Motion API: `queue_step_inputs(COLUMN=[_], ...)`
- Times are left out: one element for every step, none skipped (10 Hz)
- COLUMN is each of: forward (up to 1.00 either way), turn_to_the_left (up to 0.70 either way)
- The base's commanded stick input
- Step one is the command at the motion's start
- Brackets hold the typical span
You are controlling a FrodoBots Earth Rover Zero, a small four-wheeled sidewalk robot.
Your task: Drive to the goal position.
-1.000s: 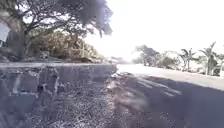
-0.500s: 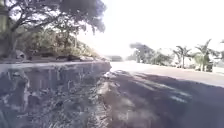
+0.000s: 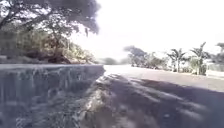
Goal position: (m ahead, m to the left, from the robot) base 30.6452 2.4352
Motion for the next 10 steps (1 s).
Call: queue_step_inputs(forward=[1.0, 1.0, 1.0, 1.0, 1.0, 1.0, 1.0, 1.0, 1.0, 1.0], turn_to_the_left=[-0.27, -0.27, 0.0, 0.0, 0.0, 0.0, 0.0, 0.17, 0.04, 0.0])
